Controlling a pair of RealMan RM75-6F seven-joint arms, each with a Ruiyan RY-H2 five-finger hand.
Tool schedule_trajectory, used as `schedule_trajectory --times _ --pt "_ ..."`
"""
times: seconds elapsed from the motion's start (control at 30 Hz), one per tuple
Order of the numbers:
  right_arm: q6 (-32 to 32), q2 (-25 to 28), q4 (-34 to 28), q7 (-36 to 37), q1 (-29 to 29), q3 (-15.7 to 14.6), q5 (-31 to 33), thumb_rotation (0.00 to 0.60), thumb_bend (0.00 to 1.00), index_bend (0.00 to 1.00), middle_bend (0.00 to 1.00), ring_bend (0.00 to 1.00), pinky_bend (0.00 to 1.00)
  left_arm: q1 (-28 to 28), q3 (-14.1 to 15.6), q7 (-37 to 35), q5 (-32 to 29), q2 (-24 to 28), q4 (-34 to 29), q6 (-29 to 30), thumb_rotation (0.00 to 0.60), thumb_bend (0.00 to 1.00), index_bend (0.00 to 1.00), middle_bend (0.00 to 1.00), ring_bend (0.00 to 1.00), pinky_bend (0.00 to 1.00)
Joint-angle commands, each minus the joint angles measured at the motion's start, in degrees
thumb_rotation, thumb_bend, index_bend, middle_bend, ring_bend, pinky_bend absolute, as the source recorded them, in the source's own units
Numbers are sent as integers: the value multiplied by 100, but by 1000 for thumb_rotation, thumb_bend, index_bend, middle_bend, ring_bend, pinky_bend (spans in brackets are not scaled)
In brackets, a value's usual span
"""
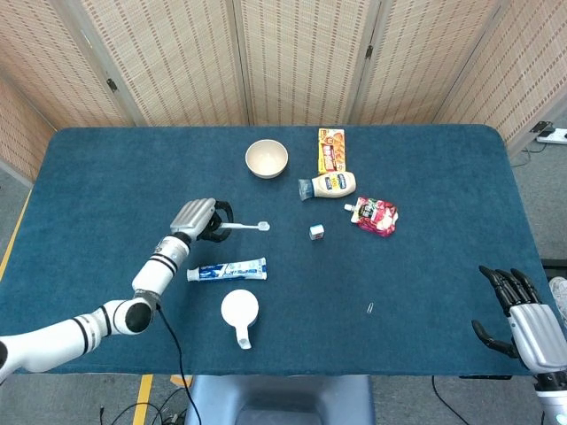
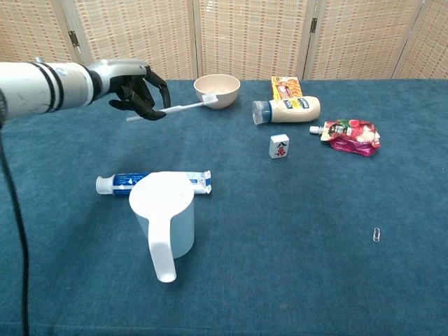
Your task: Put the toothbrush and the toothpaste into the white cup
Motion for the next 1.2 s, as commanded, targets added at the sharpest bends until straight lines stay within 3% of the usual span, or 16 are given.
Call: schedule_trajectory --times 0.03,0.33,0.53,0.77,0.93,1.2 --pt "-14 -7 -14 -16 18 4 -10 600 246 56 146 127 77 552 -74 -875 581 690 -924 -64 600 464 606 978 888 998" --pt "-50 -8 -82 -101 58 0 -33 600 246 56 146 127 77 1247 -180 -2826 2125 1262 -2014 -253 600 464 610 977 888 998" --pt "-25 4 -125 -152 35 -19 -29 600 246 56 146 128 77 1374 12 -3911 3125 1414 -2422 -246 600 464 611 978 888 998" --pt "-4 13 -159 -189 11 -31 -14 600 246 56 146 129 77 1333 453 -4696 4032 1406 -2642 70 600 464 611 977 888 998" --pt "-3 -6 -143 -186 12 -33 -15 600 246 56 146 132 77 1192 743 -4980 4341 1296 -2594 233 600 464 607 973 888 998" --pt "25 -5 -105 -127 -10 -36 6 600 246 56 147 132 77 979 970 -5036 4171 1066 -2265 271 600 463 598 973 888 998"
